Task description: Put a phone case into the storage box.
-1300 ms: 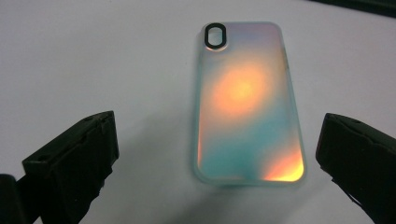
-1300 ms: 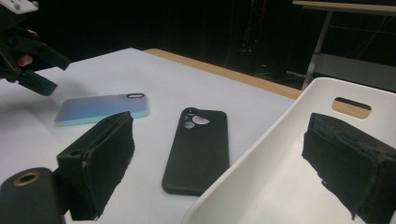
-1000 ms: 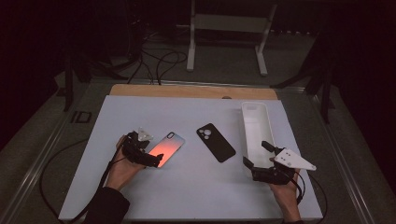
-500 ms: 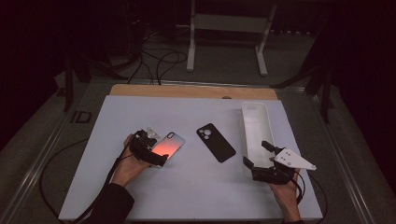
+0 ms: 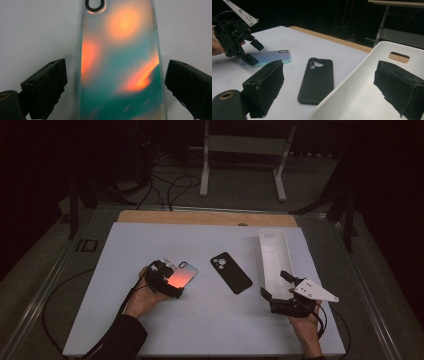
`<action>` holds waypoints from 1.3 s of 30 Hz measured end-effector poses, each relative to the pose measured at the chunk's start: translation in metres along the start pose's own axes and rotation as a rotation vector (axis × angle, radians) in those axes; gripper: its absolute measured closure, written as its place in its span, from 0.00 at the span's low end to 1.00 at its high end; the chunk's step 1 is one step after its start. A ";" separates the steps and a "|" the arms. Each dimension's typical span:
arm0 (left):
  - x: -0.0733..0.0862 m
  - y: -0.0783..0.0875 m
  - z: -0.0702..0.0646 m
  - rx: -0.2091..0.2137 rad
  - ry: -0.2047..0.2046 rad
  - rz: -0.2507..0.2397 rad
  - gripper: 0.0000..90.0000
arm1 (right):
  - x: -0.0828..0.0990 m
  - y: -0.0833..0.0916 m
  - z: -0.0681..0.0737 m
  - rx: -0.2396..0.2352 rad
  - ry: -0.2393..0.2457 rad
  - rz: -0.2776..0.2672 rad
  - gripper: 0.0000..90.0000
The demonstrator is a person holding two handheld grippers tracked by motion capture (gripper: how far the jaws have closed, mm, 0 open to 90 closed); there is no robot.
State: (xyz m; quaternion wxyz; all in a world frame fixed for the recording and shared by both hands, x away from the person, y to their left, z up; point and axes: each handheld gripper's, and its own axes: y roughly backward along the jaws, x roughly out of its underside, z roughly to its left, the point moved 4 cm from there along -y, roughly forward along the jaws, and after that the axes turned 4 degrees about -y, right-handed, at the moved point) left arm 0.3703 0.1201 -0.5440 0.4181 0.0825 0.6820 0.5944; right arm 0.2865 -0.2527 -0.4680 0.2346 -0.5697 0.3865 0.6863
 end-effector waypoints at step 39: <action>-0.007 0.014 -0.005 0.026 0.030 -0.036 0.19 | 0.000 -0.001 -0.001 -0.002 -0.017 0.009 0.10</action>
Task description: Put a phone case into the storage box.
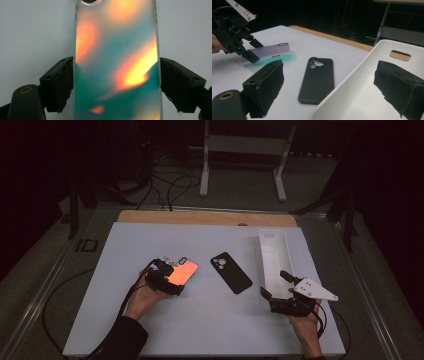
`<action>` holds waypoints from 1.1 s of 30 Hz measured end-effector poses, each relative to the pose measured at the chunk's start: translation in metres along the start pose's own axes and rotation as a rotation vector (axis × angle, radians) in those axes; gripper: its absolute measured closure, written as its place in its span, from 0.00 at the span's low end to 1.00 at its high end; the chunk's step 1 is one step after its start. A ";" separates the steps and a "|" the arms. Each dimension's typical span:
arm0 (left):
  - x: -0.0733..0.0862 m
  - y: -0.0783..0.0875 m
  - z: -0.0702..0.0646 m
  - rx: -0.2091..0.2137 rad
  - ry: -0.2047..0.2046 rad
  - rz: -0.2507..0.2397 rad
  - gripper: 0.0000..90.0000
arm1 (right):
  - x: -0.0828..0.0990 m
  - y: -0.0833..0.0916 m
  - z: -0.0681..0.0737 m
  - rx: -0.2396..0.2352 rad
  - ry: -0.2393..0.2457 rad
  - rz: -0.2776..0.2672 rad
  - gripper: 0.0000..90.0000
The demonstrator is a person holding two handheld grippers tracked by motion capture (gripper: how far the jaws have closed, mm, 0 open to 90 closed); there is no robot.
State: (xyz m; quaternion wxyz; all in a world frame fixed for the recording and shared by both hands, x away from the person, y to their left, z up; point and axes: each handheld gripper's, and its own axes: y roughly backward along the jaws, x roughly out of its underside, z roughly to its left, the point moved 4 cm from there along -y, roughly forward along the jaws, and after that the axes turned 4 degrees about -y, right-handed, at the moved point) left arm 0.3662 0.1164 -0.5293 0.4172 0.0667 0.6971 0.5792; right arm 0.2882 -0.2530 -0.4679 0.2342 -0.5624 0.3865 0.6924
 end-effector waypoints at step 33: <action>-0.035 0.065 -0.035 -0.094 -0.125 -0.341 0.19 | -0.036 -0.014 -0.001 -0.159 -0.047 0.050 0.10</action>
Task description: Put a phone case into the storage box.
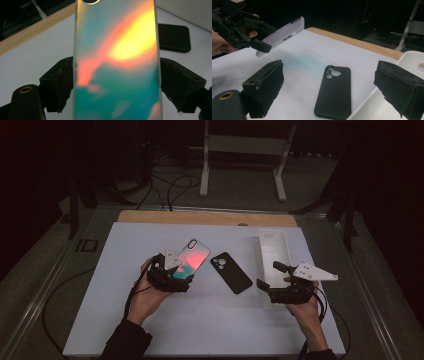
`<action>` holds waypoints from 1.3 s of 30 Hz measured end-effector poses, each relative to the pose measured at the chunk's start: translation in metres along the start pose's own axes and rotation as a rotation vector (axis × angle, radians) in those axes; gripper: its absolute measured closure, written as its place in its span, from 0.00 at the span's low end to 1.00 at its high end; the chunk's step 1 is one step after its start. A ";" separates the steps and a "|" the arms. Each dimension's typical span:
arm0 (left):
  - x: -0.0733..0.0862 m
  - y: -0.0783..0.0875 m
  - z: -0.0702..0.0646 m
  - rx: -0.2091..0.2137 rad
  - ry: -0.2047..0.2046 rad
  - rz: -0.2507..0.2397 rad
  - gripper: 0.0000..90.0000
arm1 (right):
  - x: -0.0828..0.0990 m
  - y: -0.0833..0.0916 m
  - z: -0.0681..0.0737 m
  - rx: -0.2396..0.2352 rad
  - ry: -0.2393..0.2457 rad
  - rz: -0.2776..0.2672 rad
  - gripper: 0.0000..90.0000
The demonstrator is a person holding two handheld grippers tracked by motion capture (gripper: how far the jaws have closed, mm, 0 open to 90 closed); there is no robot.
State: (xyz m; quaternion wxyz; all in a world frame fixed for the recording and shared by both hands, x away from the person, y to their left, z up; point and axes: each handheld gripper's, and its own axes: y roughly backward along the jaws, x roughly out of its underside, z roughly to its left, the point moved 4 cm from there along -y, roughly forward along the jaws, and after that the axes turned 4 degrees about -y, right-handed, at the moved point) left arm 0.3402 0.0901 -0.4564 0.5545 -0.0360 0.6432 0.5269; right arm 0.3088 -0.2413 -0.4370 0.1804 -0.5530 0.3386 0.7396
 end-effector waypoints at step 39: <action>-0.041 -0.006 -0.065 0.083 -0.141 -0.170 0.19 | -0.034 -0.075 0.038 -0.158 -0.098 0.101 0.17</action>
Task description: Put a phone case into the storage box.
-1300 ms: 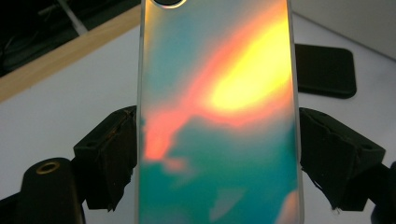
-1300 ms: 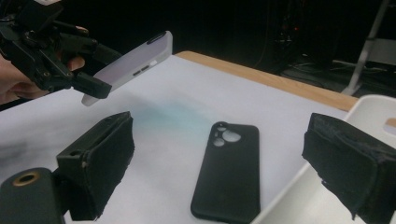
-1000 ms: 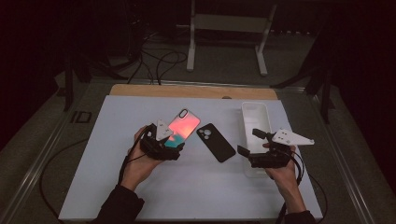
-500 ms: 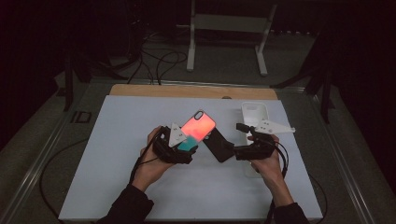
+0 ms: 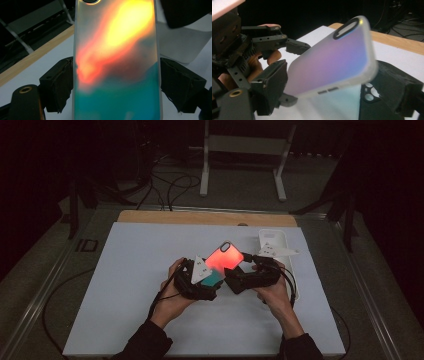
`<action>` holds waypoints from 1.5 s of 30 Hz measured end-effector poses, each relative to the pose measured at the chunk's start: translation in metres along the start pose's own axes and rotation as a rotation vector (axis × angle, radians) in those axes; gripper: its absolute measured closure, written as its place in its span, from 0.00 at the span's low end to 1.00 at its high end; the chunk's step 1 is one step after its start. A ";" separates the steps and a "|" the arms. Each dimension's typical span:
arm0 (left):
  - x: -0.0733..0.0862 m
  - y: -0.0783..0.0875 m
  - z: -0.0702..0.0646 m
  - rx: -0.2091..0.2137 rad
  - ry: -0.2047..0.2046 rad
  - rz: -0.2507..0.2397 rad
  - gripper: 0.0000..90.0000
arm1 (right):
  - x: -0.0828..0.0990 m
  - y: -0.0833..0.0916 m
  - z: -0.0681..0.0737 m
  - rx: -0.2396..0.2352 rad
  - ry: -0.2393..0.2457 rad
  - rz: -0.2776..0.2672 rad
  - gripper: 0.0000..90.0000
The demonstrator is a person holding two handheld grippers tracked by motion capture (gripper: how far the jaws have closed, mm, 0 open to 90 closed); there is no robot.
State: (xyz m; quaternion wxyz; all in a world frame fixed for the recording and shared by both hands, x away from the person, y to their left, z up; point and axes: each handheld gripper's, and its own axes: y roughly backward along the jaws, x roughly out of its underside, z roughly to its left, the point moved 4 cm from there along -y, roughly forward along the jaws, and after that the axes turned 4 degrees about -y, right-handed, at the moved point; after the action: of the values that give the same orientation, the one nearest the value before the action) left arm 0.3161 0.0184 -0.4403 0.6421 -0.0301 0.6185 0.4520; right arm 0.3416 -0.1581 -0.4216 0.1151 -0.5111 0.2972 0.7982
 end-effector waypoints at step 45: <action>0.007 0.001 0.010 0.069 0.100 0.008 0.17 | -0.001 -0.014 0.017 -0.027 -0.016 0.057 0.97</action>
State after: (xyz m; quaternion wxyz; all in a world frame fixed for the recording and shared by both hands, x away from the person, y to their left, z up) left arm 0.3216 0.0289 -0.4433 0.6093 -0.0283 0.6651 0.4309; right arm 0.3364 -0.1366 -0.4206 0.0877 -0.4976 0.2999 0.8092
